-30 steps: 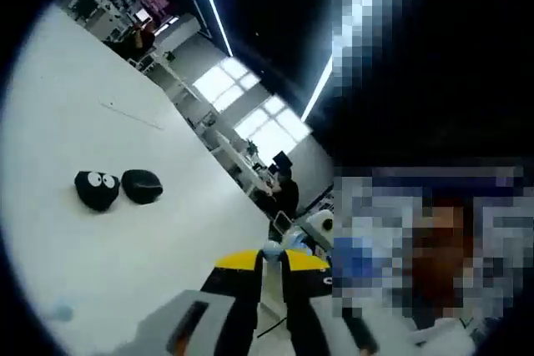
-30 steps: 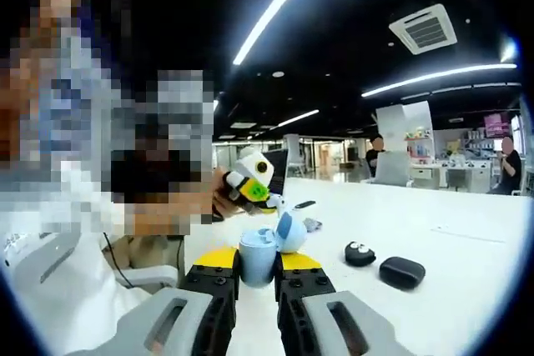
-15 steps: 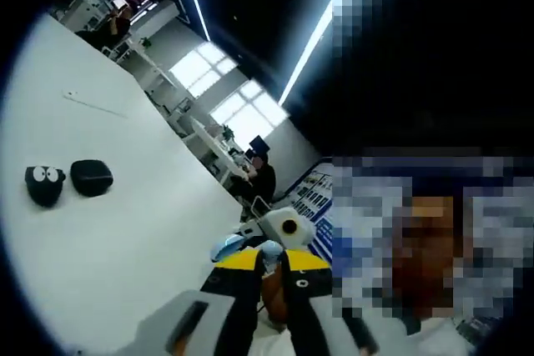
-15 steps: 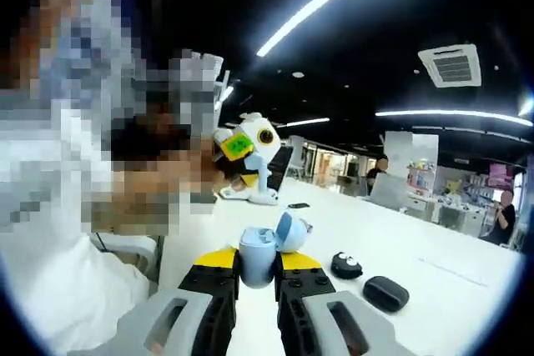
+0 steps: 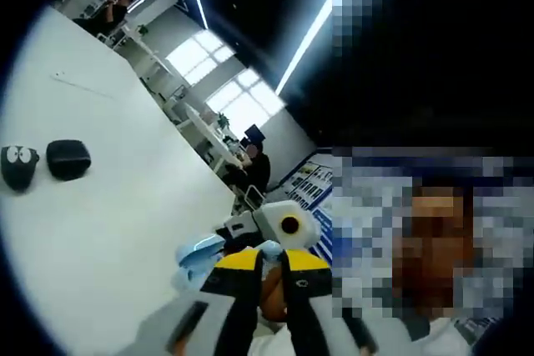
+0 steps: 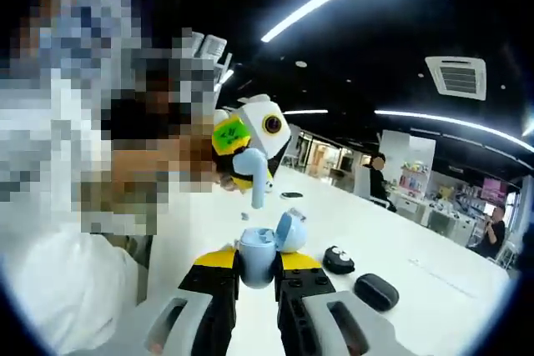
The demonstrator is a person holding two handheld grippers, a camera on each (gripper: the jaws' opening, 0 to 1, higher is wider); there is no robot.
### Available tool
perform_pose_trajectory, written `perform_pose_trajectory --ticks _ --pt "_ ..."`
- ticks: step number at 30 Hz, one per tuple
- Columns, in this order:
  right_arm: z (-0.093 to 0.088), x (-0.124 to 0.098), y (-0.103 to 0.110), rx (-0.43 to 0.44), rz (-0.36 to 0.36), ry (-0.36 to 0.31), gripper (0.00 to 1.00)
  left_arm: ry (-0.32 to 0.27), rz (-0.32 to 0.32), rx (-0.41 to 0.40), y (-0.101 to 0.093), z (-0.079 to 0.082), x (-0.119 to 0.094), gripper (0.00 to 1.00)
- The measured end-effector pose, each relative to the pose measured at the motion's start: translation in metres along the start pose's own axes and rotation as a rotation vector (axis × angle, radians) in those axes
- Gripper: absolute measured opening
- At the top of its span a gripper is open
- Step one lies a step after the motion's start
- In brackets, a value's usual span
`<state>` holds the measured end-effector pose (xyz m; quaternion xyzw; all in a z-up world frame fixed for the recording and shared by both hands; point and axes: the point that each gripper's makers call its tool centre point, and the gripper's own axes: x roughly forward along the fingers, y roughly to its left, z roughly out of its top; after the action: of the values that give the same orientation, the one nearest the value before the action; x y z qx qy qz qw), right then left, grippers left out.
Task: Pick up the earbuds from the table and place the earbuds into the earbud case
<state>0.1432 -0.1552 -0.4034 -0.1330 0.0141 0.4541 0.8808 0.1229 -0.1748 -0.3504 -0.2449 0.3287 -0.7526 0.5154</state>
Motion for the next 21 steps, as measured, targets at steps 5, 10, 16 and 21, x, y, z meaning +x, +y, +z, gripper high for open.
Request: perform_pose_trajectory --ticks 5,10,16,21 --pt "0.002 -0.001 0.000 -0.004 -0.005 0.001 0.15 0.004 0.002 -0.019 0.005 0.001 0.001 0.12" --pt "0.002 -0.001 0.001 -0.014 -0.005 0.005 0.15 0.010 0.014 -0.021 0.007 0.000 0.002 0.12" --pt "0.003 -0.001 0.001 -0.027 -0.008 0.015 0.15 0.035 0.040 -0.035 0.015 -0.005 0.002 0.12" --pt "0.002 -0.001 0.001 -0.036 -0.008 0.022 0.15 0.046 0.058 -0.031 0.015 -0.009 0.002 0.12"
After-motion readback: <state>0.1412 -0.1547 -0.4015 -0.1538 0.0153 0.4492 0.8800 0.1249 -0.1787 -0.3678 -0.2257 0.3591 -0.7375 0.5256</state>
